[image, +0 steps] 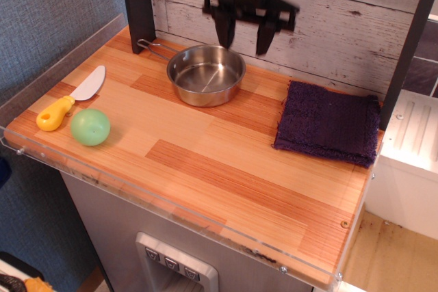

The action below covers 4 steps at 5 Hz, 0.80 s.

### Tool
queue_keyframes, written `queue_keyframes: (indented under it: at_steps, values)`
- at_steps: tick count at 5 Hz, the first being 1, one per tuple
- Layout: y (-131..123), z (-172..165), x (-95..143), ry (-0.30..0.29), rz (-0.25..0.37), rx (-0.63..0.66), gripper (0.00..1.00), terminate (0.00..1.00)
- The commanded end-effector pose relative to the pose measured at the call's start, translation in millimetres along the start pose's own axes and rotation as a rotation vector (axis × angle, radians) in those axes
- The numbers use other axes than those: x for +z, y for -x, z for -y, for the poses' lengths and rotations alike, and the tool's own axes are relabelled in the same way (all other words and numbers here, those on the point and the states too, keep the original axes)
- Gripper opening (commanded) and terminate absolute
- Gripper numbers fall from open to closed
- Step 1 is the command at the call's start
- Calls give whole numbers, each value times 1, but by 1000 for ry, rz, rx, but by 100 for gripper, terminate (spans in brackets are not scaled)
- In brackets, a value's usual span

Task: Move pan straight back to the wall

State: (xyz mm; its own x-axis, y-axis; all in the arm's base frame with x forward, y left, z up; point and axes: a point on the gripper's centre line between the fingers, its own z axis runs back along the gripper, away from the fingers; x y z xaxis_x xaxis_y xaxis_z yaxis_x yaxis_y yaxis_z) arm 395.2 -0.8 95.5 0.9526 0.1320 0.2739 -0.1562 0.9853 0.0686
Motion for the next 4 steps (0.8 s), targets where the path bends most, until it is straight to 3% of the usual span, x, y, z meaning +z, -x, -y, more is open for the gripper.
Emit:
queue_keyframes:
  at_steps: [1,2,3,4]
  values:
    - [26,-23,72,115,84,17,100,0]
    - [45,-20,60,153,-12,-40,100,0]
    - [55,-16,48,125,-105,-117,100,0]
    - [58,-14,45,60,-134,-175,100,0]
